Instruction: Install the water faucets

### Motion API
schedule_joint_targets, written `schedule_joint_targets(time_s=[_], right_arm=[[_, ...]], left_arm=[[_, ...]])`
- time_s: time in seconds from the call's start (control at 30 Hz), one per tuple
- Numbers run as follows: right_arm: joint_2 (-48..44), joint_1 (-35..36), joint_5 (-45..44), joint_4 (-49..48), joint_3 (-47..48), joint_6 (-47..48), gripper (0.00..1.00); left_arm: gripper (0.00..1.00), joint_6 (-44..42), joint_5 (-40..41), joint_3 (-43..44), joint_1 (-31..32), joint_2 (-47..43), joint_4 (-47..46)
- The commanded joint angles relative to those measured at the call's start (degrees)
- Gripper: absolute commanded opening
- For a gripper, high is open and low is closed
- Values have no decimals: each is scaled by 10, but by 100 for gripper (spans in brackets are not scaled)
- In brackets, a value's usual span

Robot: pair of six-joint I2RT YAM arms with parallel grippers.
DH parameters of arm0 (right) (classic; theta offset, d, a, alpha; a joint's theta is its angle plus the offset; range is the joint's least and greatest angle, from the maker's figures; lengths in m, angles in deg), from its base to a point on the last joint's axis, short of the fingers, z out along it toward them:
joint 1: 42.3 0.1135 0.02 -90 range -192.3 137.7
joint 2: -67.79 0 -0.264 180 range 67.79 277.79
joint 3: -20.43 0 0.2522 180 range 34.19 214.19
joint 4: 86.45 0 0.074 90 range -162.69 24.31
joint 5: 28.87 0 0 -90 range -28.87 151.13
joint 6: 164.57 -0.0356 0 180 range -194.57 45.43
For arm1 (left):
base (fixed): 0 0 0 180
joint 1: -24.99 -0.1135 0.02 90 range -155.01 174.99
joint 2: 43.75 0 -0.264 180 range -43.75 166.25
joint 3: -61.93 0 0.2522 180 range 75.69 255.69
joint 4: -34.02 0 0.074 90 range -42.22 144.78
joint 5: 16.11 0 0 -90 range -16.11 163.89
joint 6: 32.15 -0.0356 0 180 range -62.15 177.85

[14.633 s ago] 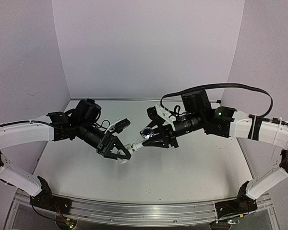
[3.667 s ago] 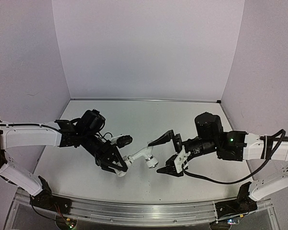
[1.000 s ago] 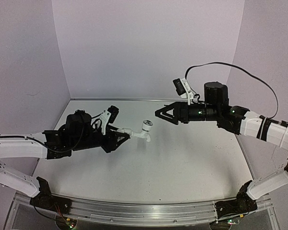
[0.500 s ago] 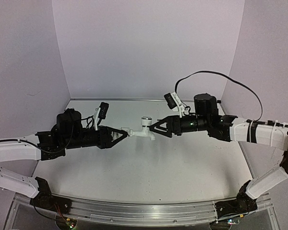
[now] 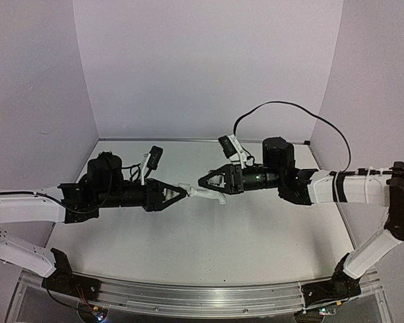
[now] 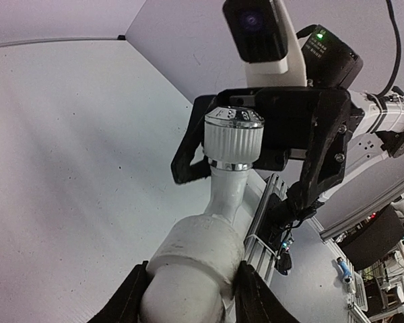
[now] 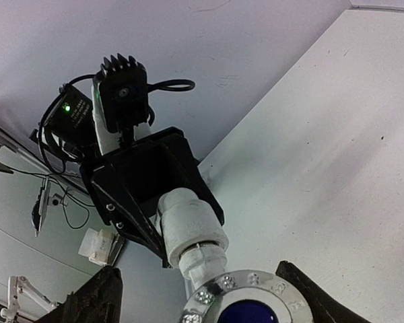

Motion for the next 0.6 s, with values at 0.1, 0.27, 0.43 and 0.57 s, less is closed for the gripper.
schedule_joint_targets(time_s=[0.1, 0.27, 0.43, 0.57], right_arm=[[3, 3, -24, -89, -10, -155, 38], [15, 1, -32, -89, -10, -298, 0], [33, -8, 13, -91, 9, -376, 0], [10, -24, -6, -90, -3, -345, 0]], left_arm=[[0, -105, -2, 56, 1, 5, -59], [0, -481, 21, 31, 61, -20, -55], [3, -837, 128, 54, 94, 0, -2], [43, -759, 173, 104, 94, 7, 14]])
